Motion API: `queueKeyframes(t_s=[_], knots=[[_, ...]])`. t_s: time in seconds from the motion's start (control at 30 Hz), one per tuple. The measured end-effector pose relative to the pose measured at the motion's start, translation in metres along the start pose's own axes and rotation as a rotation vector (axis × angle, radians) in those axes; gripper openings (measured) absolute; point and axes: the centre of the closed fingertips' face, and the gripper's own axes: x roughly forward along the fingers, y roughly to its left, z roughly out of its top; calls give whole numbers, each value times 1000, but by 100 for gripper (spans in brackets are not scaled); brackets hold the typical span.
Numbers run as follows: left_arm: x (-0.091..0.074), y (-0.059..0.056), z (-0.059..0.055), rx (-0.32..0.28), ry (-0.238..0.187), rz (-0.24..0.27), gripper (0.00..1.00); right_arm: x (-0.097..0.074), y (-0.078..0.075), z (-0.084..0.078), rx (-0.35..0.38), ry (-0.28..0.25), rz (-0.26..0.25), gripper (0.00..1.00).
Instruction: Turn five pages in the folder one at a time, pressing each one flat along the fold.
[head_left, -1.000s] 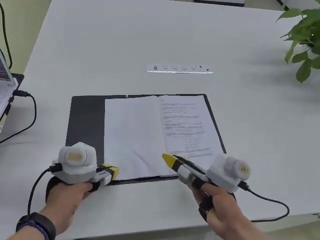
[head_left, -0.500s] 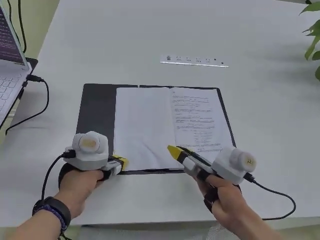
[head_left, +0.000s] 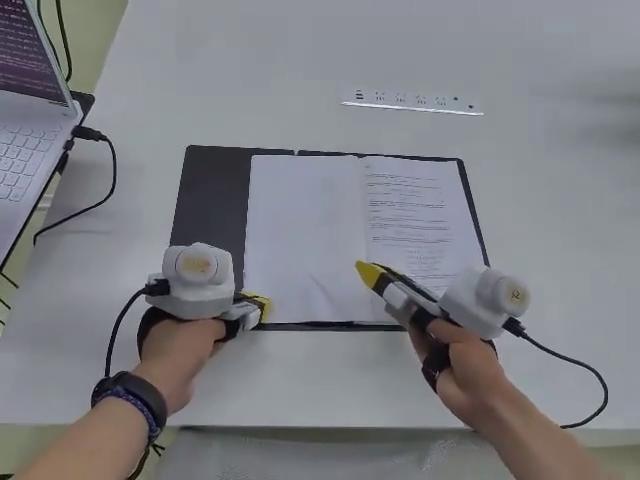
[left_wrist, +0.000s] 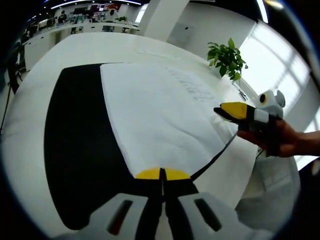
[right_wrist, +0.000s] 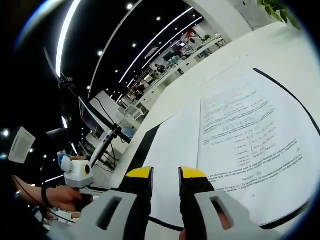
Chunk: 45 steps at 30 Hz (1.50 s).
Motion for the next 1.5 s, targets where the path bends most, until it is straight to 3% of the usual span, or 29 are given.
queueKeyframes(t_s=[0.13, 0.23, 0.37, 0.63, 0.87, 1.17, 1.5], knots=[[0, 0, -1, 5, 3, 8, 0, 6, -4, 2, 6, 8, -7, 16], [0, 1, -1, 2, 2, 19, 0, 12, -16, 3, 5, 26, -30, 7], [1, 1, -1, -33, 6, 31, 0, 18, -21, 7, 15, 30, -34, 6], [1, 2, -2, -44, 16, 35, 0, 36, -24, 17, 10, 33, -26, 3], [1, -4, -1, -31, 21, 48, 0, 48, -43, 17, -5, 60, -59, 0], [0, -5, 0, -12, 37, 68, 0, 56, -31, 24, 33, 30, -20, 0], [-1, -8, 1, -8, 47, 88, 0, 80, -37, 46, -29, 45, -16, 0]])
